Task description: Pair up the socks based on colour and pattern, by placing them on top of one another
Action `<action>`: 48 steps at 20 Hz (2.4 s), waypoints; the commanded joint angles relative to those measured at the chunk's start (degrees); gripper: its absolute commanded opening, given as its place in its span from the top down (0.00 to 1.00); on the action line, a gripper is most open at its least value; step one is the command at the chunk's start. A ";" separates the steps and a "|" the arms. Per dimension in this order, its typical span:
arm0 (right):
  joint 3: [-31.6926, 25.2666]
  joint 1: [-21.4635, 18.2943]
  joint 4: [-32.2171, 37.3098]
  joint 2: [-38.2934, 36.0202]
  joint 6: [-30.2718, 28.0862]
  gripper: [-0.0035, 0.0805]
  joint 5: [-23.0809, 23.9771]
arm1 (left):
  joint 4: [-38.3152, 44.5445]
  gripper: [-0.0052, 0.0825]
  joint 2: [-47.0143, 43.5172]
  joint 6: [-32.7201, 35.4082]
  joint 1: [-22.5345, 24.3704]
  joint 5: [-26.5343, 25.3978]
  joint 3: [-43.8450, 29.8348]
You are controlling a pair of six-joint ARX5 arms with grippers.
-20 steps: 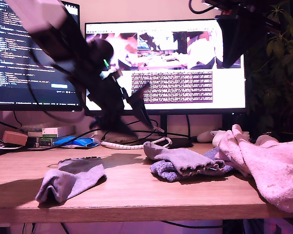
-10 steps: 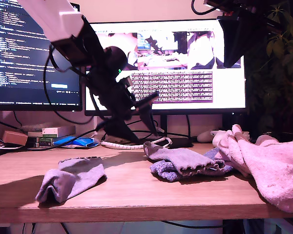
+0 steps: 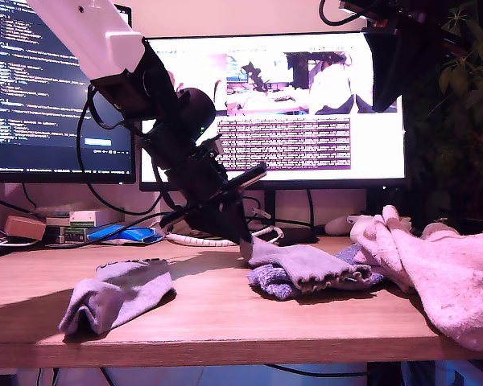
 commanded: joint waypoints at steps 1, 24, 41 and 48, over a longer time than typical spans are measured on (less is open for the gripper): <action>0.09 -0.09 0.07 -0.15 -1.03 0.97 -0.24 | -3.26 0.97 -0.42 4.87 -0.35 1.11 1.81; -47.82 -1.25 41.29 -27.78 0.33 0.97 4.15 | -33.62 0.97 -27.43 22.64 -1.01 3.78 1.86; -47.95 -1.22 43.36 -28.15 0.11 0.97 4.11 | -48.41 0.97 -31.54 22.99 1.81 2.08 1.68; -47.95 -1.22 43.34 -28.15 0.09 0.97 4.11 | -44.70 0.97 -24.39 23.08 7.15 0.57 -0.17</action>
